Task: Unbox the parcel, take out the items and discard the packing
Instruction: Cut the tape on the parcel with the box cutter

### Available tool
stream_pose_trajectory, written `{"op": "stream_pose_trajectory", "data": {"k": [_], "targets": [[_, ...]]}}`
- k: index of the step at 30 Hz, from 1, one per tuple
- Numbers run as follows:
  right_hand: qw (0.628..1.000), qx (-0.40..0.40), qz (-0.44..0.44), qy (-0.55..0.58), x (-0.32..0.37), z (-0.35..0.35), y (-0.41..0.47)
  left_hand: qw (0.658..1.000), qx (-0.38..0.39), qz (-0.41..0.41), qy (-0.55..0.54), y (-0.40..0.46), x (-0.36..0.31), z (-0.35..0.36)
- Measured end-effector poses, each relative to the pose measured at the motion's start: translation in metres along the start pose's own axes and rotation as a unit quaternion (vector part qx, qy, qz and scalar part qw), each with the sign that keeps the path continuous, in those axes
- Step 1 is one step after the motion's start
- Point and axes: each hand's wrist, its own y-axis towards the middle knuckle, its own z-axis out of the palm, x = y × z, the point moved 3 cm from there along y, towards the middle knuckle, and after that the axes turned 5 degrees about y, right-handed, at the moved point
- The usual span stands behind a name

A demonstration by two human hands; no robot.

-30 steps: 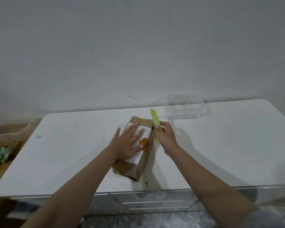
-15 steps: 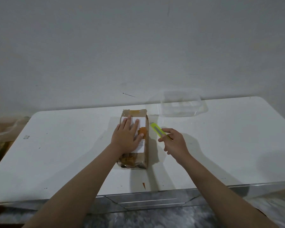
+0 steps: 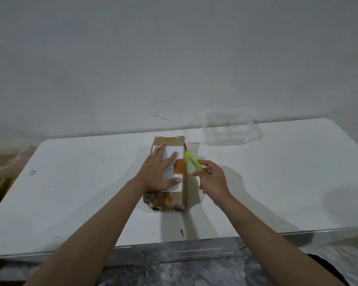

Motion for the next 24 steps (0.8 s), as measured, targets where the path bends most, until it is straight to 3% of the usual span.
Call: {"op": "stream_pose_trajectory", "data": {"k": [24], "targets": [[0.998, -0.055, 0.005, 0.030, 0.010, 0.014, 0.050, 0.998, 0.011, -0.062, -0.003, 0.000, -0.019, -0.004]]}}
